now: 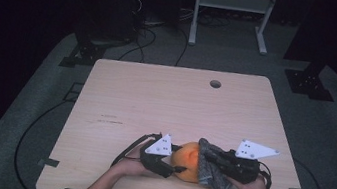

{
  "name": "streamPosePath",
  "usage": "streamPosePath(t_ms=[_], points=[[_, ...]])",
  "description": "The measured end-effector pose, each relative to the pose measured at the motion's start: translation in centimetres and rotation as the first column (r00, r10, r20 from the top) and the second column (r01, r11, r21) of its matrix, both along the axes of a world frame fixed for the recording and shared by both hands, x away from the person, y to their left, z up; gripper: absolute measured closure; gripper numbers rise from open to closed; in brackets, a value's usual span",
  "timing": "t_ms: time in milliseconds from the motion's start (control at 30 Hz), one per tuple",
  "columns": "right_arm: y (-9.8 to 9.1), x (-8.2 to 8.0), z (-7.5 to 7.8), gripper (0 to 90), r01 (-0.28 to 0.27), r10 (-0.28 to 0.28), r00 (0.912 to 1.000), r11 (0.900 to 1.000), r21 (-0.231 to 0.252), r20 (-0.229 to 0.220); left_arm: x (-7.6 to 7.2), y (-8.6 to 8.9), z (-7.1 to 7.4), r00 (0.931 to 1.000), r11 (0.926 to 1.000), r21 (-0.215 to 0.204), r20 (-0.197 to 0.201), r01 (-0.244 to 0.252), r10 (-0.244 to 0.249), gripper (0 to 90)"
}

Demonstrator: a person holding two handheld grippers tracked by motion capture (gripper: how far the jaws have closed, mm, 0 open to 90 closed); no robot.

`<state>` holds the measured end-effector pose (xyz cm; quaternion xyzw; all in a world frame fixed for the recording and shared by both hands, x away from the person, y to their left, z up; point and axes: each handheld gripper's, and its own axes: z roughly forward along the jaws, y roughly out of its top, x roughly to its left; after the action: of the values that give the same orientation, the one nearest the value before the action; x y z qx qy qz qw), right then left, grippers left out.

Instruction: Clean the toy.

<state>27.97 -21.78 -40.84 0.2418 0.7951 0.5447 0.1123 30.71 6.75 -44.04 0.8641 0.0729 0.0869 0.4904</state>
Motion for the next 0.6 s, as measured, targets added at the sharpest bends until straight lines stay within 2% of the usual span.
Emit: streamPosePath(t_ms=[100, 200, 267, 367, 400, 467, 533, 600], points=[[-0.9, -0.1, -0.4, 79.1, 0.031, -0.031, 0.9994, 0.9994, -0.014, -0.012, -0.2, -0.3, 0.0, 1.0, 0.9997, -0.024, 0.006, -0.006, 0.006, 37.7], [-1.6, -0.1, -0.3, 79.1, 0.046, -0.046, 0.9987, 0.9989, 0.002, -0.024, -0.3, -0.5, 0.5, 0.9998, 0.9992, -0.037, 0.01, -0.016, 0.017, 39.8], [-1.5, -0.4, 0.4, 79.0, 0.034, -0.034, 0.9994, 0.9991, 0.026, -0.002, -0.4, -0.2, 1.1, 0.9997, 0.9989, -0.041, 0.009, -0.021, 0.021, 41.2], [-0.6, -0.8, 1.8, 79.0, -0.017, 0.015, 0.9995, 0.996, 0.088, 0.027, -0.4, -0.1, 1.7, 0.9984, 0.9987, -0.009, 0.022, -0.051, 0.051, 42.6], [0.1, -0.9, 2.1, 79.0, -0.038, 0.035, 0.9987, 0.9949, 0.093, 0.036, -0.4, -0.2, 1.8, 0.9981, 0.9985, -0.006, 0.028, -0.054, 0.054, 43.2], [1.6, -1.0, 2.5, 79.1, -0.068, 0.064, 0.9963, 0.9949, 0.075, 0.058, -0.5, -0.2, 2.0, 0.9986, 0.9989, -0.009, 0.026, -0.047, 0.047, 44.1], [2.9, -0.9, 2.6, 79.1, -0.072, 0.068, 0.9939, 0.9966, 0.04, 0.087, -0.6, 0.0, 2.3, 0.9985, 0.9988, -0.01, 0.027, -0.048, 0.048, 44.9], [2.9, -0.5, 2.5, 79.3, -0.056, 0.052, 0.9947, 0.9976, 0.041, 0.088, -0.5, 0.7, 2.7, 0.9979, 0.998, -0.025, 0.029, -0.057, 0.058, 45.5]])
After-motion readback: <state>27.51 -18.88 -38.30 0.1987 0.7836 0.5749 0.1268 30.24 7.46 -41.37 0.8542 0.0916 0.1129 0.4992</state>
